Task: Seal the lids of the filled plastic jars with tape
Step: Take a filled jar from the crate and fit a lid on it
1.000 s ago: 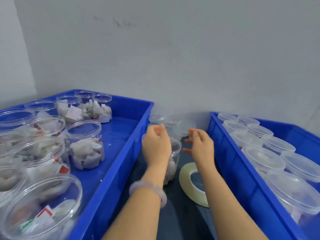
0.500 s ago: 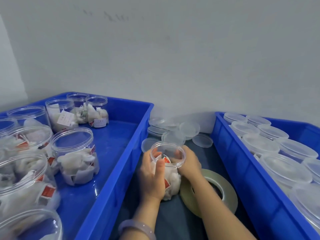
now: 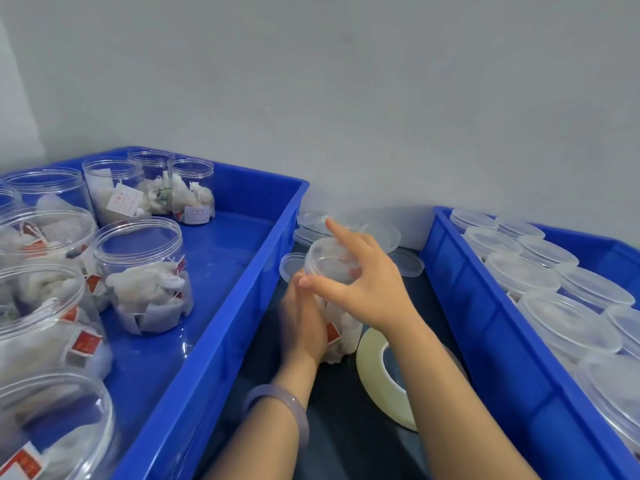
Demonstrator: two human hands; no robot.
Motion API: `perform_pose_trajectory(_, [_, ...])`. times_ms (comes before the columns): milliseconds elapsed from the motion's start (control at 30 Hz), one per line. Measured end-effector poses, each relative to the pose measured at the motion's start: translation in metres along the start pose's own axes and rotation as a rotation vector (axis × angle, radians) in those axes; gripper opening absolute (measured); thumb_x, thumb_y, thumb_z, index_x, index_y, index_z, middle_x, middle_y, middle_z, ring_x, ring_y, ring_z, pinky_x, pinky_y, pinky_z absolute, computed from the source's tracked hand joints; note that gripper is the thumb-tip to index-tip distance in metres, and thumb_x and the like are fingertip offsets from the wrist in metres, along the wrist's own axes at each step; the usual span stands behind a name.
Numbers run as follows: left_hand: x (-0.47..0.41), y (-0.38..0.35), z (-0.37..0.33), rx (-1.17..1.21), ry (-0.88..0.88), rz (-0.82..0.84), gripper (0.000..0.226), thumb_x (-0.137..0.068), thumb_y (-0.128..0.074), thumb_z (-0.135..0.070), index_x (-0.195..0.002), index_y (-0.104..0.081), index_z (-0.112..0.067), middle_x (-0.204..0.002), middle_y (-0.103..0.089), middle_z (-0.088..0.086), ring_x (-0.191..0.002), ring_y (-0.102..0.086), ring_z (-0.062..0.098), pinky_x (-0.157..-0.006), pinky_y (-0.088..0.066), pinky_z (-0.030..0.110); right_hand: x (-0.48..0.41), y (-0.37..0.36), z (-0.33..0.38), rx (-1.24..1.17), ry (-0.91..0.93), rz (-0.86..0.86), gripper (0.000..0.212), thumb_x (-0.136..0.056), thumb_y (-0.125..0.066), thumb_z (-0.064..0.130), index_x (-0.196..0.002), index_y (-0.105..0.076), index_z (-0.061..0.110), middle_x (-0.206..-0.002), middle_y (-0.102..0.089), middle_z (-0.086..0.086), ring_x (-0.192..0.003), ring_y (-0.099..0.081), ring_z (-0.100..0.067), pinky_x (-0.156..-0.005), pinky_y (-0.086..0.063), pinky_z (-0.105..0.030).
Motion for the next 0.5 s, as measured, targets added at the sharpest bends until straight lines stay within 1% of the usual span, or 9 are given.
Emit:
perform_pose_trajectory(67, [-0.001, -0.001, 0.004, 0.051, 0.051, -0.036, 0.062, -0.089, -0.023, -0.065, -0.1, -0.068, -0.025, -0.085, -0.071, -0.017, -0.084, -0.064, -0.006, -0.061, -0.044, 0.004, 0.0, -0.002, -0.007, -0.212, -0.015, -0.089, 0.066, -0.063, -0.068, 0.06, -0.126, -0.053, 0.048, -0.115, -0.057, 0.026, -0.109, -0.05, 0.013, -0.085, -0.04, -0.004])
perform_pose_trajectory(133, [0.0, -0.003, 0.006, 0.049, 0.075, -0.052, 0.057, -0.094, -0.02, -0.056, -0.103, -0.067, -0.026, -0.09, -0.069, -0.018, -0.088, -0.064, -0.007, -0.066, -0.044, 0.003, 0.002, 0.0, -0.022, -0.637, -0.152, -0.149, 0.033, -0.074, -0.07, 0.042, -0.106, -0.072, 0.034, -0.102, -0.07, 0.018, -0.102, -0.063, 0.001, -0.09, -0.051, -0.022])
perform_pose_trajectory(167, [0.0, -0.003, 0.007, 0.039, 0.078, -0.046, 0.054, -0.096, -0.019, -0.053, -0.102, -0.066, -0.027, -0.091, -0.069, -0.017, -0.089, -0.064, -0.005, -0.068, -0.045, 0.004, 0.004, 0.002, -0.028, -0.759, -0.216, -0.151, 0.02, -0.077, -0.066, 0.039, -0.092, -0.077, 0.032, -0.096, -0.073, 0.012, -0.097, -0.067, -0.007, -0.086, -0.054, -0.03])
perform_pose_trajectory(200, [-0.001, -0.003, 0.007, 0.03, 0.069, -0.038, 0.054, -0.097, -0.018, -0.052, -0.101, -0.067, -0.028, -0.089, -0.07, -0.016, -0.088, -0.065, -0.004, -0.067, -0.046, 0.005, 0.005, 0.004, -0.029, -0.76, -0.234, -0.127, 0.019, -0.077, -0.061, 0.038, -0.086, -0.077, 0.034, -0.095, -0.074, 0.009, -0.093, -0.069, -0.012, -0.08, -0.056, -0.028])
perform_pose_trajectory(233, [-0.001, -0.003, 0.006, 0.028, 0.056, -0.03, 0.055, -0.095, -0.018, -0.053, -0.098, -0.067, -0.029, -0.086, -0.071, -0.015, -0.086, -0.065, -0.004, -0.066, -0.047, 0.006, 0.005, 0.007, -0.029, -0.696, -0.223, -0.091, 0.019, -0.079, -0.059, 0.038, -0.088, -0.076, 0.035, -0.098, -0.074, 0.007, -0.093, -0.069, -0.012, -0.075, -0.055, -0.024])
perform_pose_trajectory(300, [-0.002, -0.002, 0.003, 0.033, 0.029, -0.01, 0.052, -0.091, -0.018, -0.052, -0.088, -0.066, -0.032, -0.079, -0.07, -0.022, -0.081, -0.064, -0.008, -0.063, -0.045, 0.005, 0.0, 0.01, -0.026, -0.514, -0.168, -0.038, 0.027, -0.078, -0.065, 0.042, -0.105, -0.068, 0.042, -0.114, -0.068, 0.008, -0.103, -0.064, -0.004, -0.079, -0.052, -0.019])
perform_pose_trajectory(367, [-0.002, -0.002, -0.001, 0.015, -0.012, -0.009, 0.049, -0.093, -0.018, -0.047, -0.079, -0.063, -0.033, -0.075, -0.067, -0.031, -0.075, -0.062, -0.013, -0.06, -0.041, 0.002, -0.006, 0.01, -0.012, -0.264, -0.118, 0.061, 0.044, -0.062, -0.066, 0.057, -0.106, -0.061, 0.054, -0.118, -0.058, 0.021, -0.106, -0.054, 0.009, -0.083, -0.044, -0.012])
perform_pose_trajectory(433, [-0.003, -0.002, -0.001, -0.005, -0.024, -0.027, 0.049, -0.093, -0.018, -0.046, -0.069, -0.057, -0.031, -0.066, -0.063, -0.029, -0.066, -0.058, -0.013, -0.055, -0.038, 0.003, -0.013, 0.007, -0.001, -0.014, -0.101, 0.181, 0.062, -0.052, -0.062, 0.069, -0.111, -0.061, 0.052, -0.115, -0.052, 0.027, -0.105, -0.049, 0.01, -0.083, -0.039, -0.013])
perform_pose_trajectory(500, [-0.004, -0.002, 0.001, -0.006, -0.021, -0.048, 0.048, -0.092, -0.018, -0.048, -0.068, -0.055, -0.029, -0.065, -0.063, -0.028, -0.065, -0.057, -0.012, -0.055, -0.038, 0.004, -0.018, 0.008, 0.003, 0.053, -0.127, 0.261, 0.06, -0.06, -0.069, 0.064, -0.116, -0.063, 0.045, -0.117, -0.051, 0.023, -0.109, -0.048, 0.005, -0.091, -0.038, -0.02])
Point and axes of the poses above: each hand's wrist, its own x-axis away from the middle knuckle, its own y-axis out of the back of the hand, z = x × y, the point moved 2 cm from there along -x, towards the middle knuckle
